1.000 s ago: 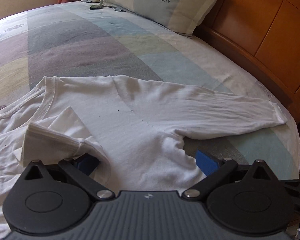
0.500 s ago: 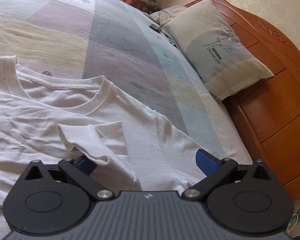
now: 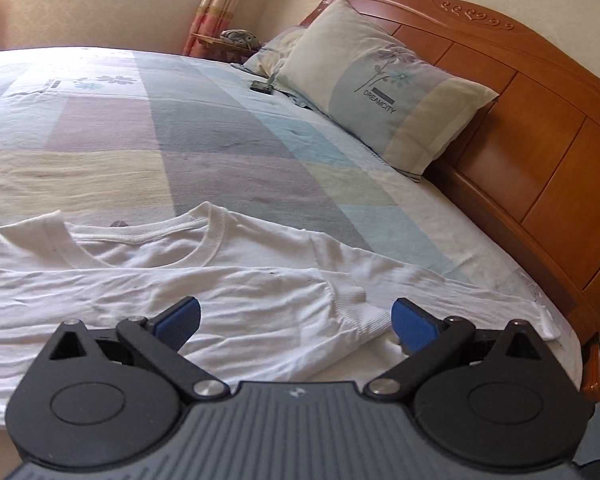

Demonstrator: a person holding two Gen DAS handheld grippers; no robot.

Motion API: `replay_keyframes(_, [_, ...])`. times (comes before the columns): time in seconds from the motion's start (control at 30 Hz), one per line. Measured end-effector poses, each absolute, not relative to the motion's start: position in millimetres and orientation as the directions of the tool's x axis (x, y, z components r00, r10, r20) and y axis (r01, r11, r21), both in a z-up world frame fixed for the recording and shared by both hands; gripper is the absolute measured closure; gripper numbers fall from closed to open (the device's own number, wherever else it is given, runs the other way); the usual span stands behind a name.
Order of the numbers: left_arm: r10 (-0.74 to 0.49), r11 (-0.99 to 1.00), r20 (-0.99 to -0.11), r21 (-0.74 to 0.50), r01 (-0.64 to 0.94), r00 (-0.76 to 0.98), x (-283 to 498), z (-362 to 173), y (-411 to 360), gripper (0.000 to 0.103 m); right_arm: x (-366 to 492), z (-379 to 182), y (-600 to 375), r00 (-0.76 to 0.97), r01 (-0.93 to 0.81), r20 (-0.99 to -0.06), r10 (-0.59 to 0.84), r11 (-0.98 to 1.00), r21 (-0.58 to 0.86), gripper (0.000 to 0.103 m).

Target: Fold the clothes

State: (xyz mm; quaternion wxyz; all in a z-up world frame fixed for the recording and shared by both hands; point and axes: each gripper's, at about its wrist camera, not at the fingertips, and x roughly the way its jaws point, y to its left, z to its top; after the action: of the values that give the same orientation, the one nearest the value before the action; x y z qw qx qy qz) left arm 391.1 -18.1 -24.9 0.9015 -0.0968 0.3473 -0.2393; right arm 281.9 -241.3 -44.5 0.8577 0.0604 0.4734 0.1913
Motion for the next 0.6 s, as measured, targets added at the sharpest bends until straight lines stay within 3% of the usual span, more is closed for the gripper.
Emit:
replay_keyframes(0.27, [-0.348, 0.934, -0.650, -0.298, 0.196, 0.675, 356, -51, 66, 0.002, 284, -21, -207, 0.560, -0.408, -0.746, 0.359, 0.904, 0.128, 0.000])
replay_keyframes(0.37, [-0.295, 0.947, -0.653, -0.298, 0.121, 0.697, 354, -63, 88, 0.002, 286, -26, -193, 0.531, -0.438, -0.757, 0.382, 0.888, 0.141, 0.000])
replay_keyframes(0.5, [-0.220, 0.949, -0.644, -0.316, 0.008, 0.732, 353, -72, 118, 0.002, 289, -33, -174, 0.484, -0.475, -0.771, 0.413, 0.864, 0.164, 0.000])
replay_keyframes(0.6, [-0.250, 0.919, -0.595, -0.395, -0.007, 0.764, 348, -74, 139, 0.002, 287, -56, -163, 0.438, -0.476, -0.812, 0.387, 0.866, 0.155, 0.000])
